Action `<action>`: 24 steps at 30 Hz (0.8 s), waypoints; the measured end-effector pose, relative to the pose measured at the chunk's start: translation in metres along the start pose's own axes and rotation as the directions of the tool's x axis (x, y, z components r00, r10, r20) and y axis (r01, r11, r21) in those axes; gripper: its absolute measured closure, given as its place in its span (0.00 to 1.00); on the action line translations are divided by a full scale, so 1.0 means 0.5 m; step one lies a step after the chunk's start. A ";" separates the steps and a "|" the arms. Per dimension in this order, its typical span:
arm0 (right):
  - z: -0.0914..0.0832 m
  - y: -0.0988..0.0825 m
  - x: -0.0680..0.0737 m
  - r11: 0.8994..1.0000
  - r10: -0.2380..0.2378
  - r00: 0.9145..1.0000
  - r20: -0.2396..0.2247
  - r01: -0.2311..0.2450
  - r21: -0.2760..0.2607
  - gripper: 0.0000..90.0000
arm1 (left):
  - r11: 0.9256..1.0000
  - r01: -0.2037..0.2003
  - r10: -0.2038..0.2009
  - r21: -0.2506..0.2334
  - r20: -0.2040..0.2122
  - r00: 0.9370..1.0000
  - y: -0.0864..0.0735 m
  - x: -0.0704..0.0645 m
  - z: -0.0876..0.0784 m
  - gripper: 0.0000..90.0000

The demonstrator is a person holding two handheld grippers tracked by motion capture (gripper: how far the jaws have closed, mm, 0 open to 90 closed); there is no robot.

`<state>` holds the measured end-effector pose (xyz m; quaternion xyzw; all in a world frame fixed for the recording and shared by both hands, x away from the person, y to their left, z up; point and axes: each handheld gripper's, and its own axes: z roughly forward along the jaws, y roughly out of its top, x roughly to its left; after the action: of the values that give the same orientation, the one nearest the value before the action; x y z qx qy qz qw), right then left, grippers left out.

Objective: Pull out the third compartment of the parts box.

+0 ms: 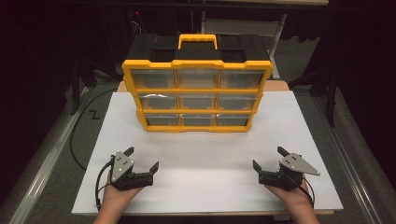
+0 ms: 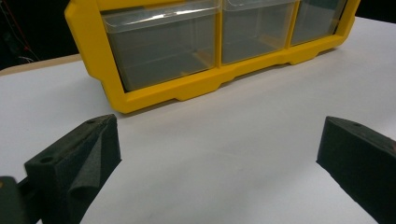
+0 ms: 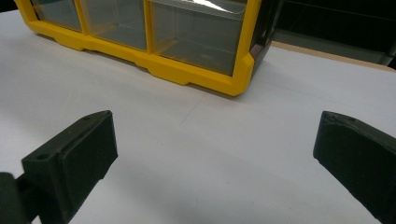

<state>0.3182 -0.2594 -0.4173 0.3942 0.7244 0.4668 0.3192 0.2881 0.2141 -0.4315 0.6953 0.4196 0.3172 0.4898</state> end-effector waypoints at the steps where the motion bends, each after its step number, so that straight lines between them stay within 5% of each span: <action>1: 0.001 0.000 0.000 1.000 0.000 1.000 0.001 0.000 -0.004 0.01 | 1.000 0.001 -0.001 -0.001 0.002 1.000 0.000 0.000 0.000 0.01; 11: 0.015 -0.001 -0.008 1.000 0.017 1.000 0.020 -0.017 0.010 0.01 | 1.000 -0.010 0.010 0.006 0.008 1.000 -0.002 0.002 0.006 0.01; 24: 0.055 0.008 -0.007 1.000 0.010 1.000 0.030 -0.010 0.018 0.01 | 0.999 0.038 -0.038 -0.007 0.042 0.998 0.002 0.004 0.006 0.01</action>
<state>0.3441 -0.2499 -0.4230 0.4074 0.7219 0.4560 0.3240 0.2918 0.2147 -0.4316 0.6918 0.4213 0.2949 0.5069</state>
